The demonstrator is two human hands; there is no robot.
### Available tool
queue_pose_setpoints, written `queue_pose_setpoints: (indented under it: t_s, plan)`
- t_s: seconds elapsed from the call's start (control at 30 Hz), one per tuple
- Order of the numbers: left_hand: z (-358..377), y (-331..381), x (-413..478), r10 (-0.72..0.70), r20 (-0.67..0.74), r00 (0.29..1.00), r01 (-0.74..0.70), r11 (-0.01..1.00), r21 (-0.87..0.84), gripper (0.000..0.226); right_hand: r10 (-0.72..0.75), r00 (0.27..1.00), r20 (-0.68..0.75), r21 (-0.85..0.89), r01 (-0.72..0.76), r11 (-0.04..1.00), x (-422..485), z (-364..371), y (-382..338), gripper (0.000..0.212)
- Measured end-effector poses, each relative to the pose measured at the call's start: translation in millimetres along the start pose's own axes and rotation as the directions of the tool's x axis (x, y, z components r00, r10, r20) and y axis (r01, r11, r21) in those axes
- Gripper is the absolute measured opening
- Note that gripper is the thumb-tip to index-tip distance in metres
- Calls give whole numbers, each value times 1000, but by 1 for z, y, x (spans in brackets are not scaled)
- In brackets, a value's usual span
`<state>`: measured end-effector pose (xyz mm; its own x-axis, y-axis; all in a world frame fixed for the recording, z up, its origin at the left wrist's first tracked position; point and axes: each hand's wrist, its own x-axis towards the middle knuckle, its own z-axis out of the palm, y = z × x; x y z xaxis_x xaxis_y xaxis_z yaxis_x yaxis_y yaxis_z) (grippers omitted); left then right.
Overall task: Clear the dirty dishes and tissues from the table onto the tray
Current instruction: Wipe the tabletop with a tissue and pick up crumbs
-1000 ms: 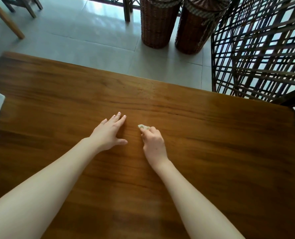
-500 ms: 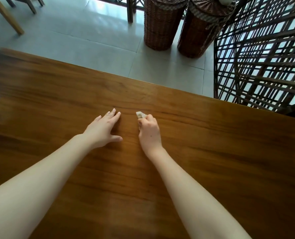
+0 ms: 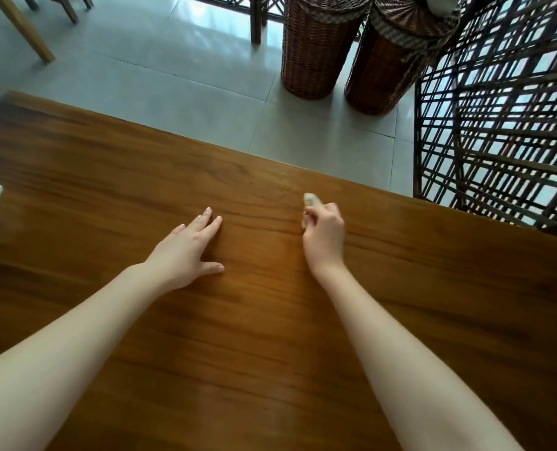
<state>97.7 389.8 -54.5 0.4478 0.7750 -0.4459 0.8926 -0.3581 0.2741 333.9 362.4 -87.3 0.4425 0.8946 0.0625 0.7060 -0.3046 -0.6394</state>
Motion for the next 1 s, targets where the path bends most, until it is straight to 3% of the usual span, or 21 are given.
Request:
queue_pose_setpoints:
  t_s: [0.07,0.13,0.27,0.37,0.53,0.63,0.7,0.8,0.87,0.93,1.0]
  plan:
    - [0,-2,0,5,-22,1000,-7,999,-50,96,-96,993,66,24,94,995,-1,5,-5,21]
    - [-2,-6,0,3,-47,999,-8,995,-95,95,-77,995,56,44,74,996,10,-5,4,21]
    - [-2,-15,2,-8,-41,999,4,997,-80,95,233,952,-197,69,-224,972,48,-28,30,23]
    - [-1,-16,6,-27,4,1000,28,997,-76,99,290,932,-217,48,-287,957,53,-16,22,23]
    - [-2,-12,11,-60,18,998,62,989,-133,102,15,1000,-4,59,-14,998,17,31,-36,20]
    - [-2,-10,11,-73,27,997,76,988,-133,103,-160,981,106,99,150,984,-6,49,-57,20]
    - [-2,-8,10,-86,37,996,90,986,-141,102,-193,975,113,106,181,978,3,41,-47,22]
    - [-1,-5,10,-115,33,993,119,973,-199,101,43,996,-84,90,-35,995,42,18,-20,22]
    - [-1,-1,12,-137,40,990,142,974,-177,102,249,955,-163,148,-226,963,60,12,-11,20]
    - [-2,1,16,-150,45,988,155,978,-140,103,290,943,-163,130,-271,954,62,22,-19,21]
    - [-2,3,17,-164,48,985,169,977,-133,103,212,972,-101,89,-203,975,52,36,-40,19]
